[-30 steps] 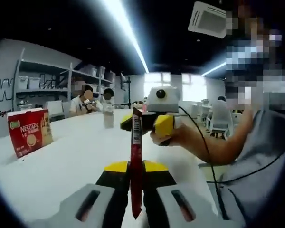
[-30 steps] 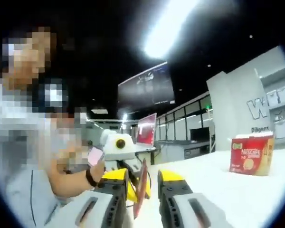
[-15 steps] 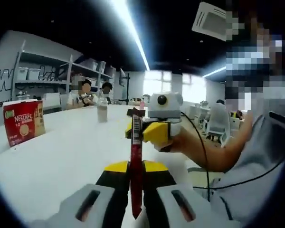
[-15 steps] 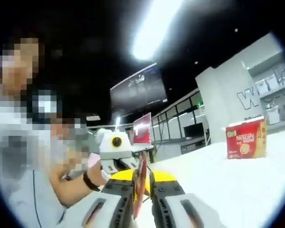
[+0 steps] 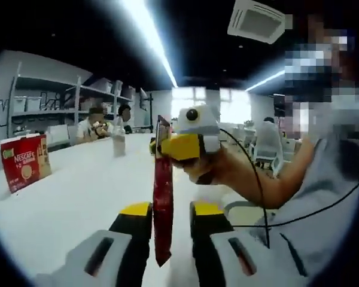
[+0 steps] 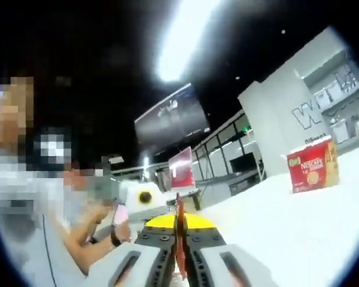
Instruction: Tear open the coffee pouch, take out the coffee, and pour the coffee from the pouch into the cup
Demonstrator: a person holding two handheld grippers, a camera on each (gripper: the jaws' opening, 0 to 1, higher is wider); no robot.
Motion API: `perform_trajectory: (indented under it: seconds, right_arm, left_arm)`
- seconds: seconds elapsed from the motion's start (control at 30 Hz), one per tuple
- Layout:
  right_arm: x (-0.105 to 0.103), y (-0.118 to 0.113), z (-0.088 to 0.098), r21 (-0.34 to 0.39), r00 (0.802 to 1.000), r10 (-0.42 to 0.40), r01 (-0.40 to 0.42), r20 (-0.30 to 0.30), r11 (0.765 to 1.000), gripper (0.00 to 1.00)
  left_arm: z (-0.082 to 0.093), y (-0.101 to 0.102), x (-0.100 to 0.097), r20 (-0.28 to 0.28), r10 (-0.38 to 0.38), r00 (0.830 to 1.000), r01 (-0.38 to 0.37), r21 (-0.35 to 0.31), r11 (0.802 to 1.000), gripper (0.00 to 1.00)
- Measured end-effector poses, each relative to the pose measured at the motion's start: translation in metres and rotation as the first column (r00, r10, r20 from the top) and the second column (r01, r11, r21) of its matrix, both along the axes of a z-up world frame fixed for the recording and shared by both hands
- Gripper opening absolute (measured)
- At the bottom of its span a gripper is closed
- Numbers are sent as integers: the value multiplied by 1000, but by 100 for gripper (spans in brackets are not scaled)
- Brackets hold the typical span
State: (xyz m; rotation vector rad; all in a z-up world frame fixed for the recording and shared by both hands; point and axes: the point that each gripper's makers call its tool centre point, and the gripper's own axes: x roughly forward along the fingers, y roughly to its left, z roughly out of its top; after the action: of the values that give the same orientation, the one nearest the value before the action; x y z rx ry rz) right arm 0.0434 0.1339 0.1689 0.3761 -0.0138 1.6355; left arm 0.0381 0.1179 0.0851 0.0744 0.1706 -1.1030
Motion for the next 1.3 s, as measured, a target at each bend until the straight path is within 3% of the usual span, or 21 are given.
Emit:
perform_trajectory:
  seconds: [0.07,0.1,0.2,0.27,0.43,0.53,0.6,0.67,0.83,1.0,1.1,1.3]
  right_arm:
    - [-5,1,9,33,1000,20,-20,-11,999,4]
    - [-6,1,11,41,1000,24,-23,-13,999,4]
    - [-18,0,25,94,997,57,-53,-48,994,4]
    - [-27,-5,36,128,996,56,-47,-67,991,4]
    - [-35,-10,50,197,998,28,-16,-61,980,6]
    - [-35,-10,51,222,998,38,-26,-49,975,8]
    - [-35,-9,49,235,992,85,-60,-97,970,9]
    - [-36,-9,47,228,992,79,-55,-98,972,9]
    - [-48,-9,56,230,995,65,-45,-81,972,10]
    - [-60,-24,88,330,999,31,-23,-19,944,10]
    - [-72,-36,104,382,998,56,-55,8,922,10]
    - [-91,-43,116,393,995,86,-98,49,914,8]
  left_arm:
    - [3,0,-3,-28,-19,999,18,-51,999,29]
    - [10,0,-6,-34,-28,999,25,-93,995,23]
    - [39,2,-18,-35,-61,998,52,-222,974,19]
    - [54,6,-30,-1,-64,998,62,-217,974,15]
    - [75,10,-44,-19,-51,999,45,-230,972,12]
    - [75,13,-45,-60,-42,997,27,-231,973,12]
    - [74,15,-46,-96,-52,994,28,-240,970,12]
    - [74,16,-50,-148,-66,987,26,-259,966,11]
    - [93,14,-63,-209,-152,966,57,-402,914,11]
    - [104,2,-84,-204,-225,953,120,-429,895,11]
    - [115,-5,-102,-198,-307,931,185,-469,864,11]
    - [121,-13,-114,-179,-363,914,240,-484,842,11]
